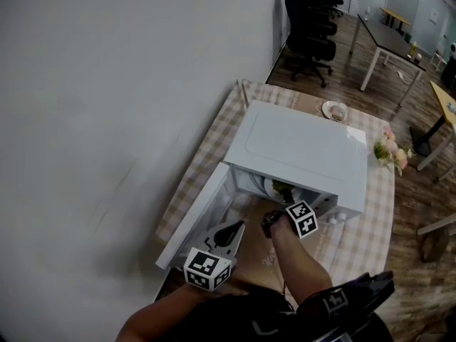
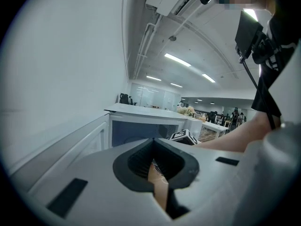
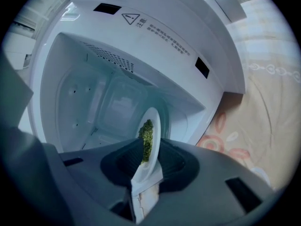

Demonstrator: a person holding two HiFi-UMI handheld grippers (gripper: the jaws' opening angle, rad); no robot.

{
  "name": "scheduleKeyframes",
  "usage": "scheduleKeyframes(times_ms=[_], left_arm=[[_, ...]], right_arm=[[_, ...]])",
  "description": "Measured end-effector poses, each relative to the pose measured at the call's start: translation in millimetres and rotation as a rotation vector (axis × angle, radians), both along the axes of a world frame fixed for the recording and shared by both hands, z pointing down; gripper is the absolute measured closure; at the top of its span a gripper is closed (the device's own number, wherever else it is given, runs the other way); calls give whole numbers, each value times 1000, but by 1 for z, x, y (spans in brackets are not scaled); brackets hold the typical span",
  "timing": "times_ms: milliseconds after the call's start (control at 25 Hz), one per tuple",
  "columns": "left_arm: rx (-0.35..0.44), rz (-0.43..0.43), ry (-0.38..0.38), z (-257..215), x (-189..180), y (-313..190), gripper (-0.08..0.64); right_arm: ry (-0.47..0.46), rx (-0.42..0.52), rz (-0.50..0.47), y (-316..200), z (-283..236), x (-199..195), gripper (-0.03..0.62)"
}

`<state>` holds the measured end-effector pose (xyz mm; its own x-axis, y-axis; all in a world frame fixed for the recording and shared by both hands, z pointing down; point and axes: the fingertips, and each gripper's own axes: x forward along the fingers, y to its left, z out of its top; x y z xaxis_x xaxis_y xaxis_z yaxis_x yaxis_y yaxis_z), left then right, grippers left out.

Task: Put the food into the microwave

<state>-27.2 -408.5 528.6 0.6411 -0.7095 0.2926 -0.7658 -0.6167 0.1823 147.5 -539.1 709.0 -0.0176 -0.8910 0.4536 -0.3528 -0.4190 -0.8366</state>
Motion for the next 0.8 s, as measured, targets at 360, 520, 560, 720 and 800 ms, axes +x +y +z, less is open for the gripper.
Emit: scheduleKeyframes(times_ms=[360, 520, 560, 720, 800], left_arm=[[11, 15, -4, -4, 1, 5, 552], [14, 18, -7, -4, 1, 6, 552], [14, 19, -7, -4, 1, 7, 552], [16, 26, -4, -4, 2, 10, 552], [16, 27, 0, -4, 2, 11, 552]], right_arm=[[31, 2, -73, 2, -2, -9, 485], [17, -37, -91, 6, 2, -13, 433], [19, -49, -95, 8, 4, -15, 433], [31, -53, -98, 11, 8, -15, 433], [34, -30, -112, 10, 6, -16, 433]])
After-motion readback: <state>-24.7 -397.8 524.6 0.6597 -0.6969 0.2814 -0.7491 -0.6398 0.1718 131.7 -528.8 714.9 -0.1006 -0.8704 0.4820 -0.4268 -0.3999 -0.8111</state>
